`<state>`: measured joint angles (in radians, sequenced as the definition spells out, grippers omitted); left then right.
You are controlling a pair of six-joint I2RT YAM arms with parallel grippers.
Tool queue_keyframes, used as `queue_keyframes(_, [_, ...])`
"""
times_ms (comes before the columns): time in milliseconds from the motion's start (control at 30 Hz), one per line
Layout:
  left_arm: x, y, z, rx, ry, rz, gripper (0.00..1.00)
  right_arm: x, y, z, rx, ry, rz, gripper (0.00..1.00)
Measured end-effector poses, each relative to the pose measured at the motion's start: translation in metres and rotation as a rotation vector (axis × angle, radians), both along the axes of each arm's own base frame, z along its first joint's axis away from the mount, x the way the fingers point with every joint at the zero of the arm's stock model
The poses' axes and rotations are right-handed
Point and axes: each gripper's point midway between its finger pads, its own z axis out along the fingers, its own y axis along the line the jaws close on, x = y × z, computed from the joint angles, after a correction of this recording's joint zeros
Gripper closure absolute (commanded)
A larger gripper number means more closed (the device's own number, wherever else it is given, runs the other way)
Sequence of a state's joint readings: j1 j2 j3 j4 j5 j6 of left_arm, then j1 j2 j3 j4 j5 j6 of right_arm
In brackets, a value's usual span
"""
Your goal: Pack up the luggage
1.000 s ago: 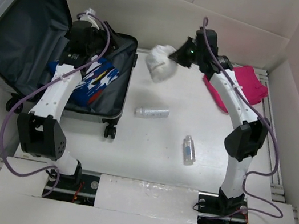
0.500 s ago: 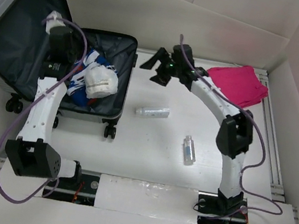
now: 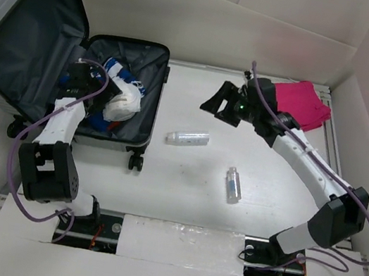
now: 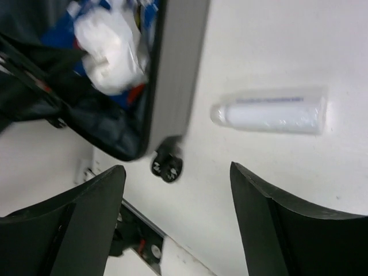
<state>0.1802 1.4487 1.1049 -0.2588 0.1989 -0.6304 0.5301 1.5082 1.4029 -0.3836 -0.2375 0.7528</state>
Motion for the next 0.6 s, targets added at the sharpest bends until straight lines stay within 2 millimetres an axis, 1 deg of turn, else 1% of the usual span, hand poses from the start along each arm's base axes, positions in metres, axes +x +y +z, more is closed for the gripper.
queue_keyframes(33, [0.000, -0.008, 0.000, -0.009, -0.001, -0.030, 0.14, -0.004, 0.003, -0.011, -0.020, 0.019, 0.015, 0.20])
queue_keyframes(100, [0.003, -0.022, 0.007, -0.011, -0.024, -0.089, 0.14, -0.014, 0.009, -0.037, -0.065, 0.065, 0.048, 0.20])
queue_keyframes(133, [0.007, -0.027, 0.012, -0.006, -0.038, -0.111, 0.15, -0.019, 0.011, -0.048, -0.085, 0.088, 0.062, 0.20])
queue_keyframes(200, [0.018, -0.032, 0.023, 0.010, -0.061, -0.142, 0.20, -0.029, 0.018, -0.064, -0.118, 0.124, 0.095, 0.20])
queue_keyframes(233, [0.025, -0.031, 0.025, 0.025, -0.067, -0.144, 0.29, -0.032, 0.021, -0.069, -0.128, 0.136, 0.106, 0.20])
queue_keyframes(267, [0.030, -0.028, 0.026, 0.038, -0.067, -0.138, 0.36, -0.034, 0.022, -0.071, -0.133, 0.139, 0.115, 0.20])
queue_keyframes(300, [0.035, -0.024, 0.023, 0.055, -0.060, -0.131, 0.40, -0.037, 0.024, -0.071, -0.136, 0.139, 0.125, 0.20])
queue_keyframes(333, [0.038, -0.020, 0.018, 0.071, -0.043, -0.125, 0.42, -0.038, 0.025, -0.072, -0.140, 0.139, 0.131, 0.20])
queue_keyframes(400, [0.042, -0.012, 0.007, 0.103, -0.010, -0.110, 0.44, -0.040, 0.025, -0.072, -0.148, 0.135, 0.139, 0.20])
queue_keyframes(433, [0.047, -0.007, 0.000, 0.116, 0.011, -0.102, 0.45, -0.040, 0.024, -0.073, -0.152, 0.137, 0.140, 0.20])
queue_keyframes(500, [0.054, -0.001, -0.006, 0.147, 0.039, -0.098, 0.45, -0.041, 0.022, -0.074, -0.164, 0.138, 0.140, 0.20])
queue_keyframes(533, [0.057, 0.000, -0.008, 0.163, 0.051, -0.100, 0.56, -0.041, 0.021, -0.074, -0.170, 0.139, 0.139, 0.20])
queue_keyframes(600, [0.065, -0.002, -0.008, 0.203, 0.062, -0.113, 0.91, -0.042, 0.020, -0.073, -0.174, 0.137, 0.139, 0.20])
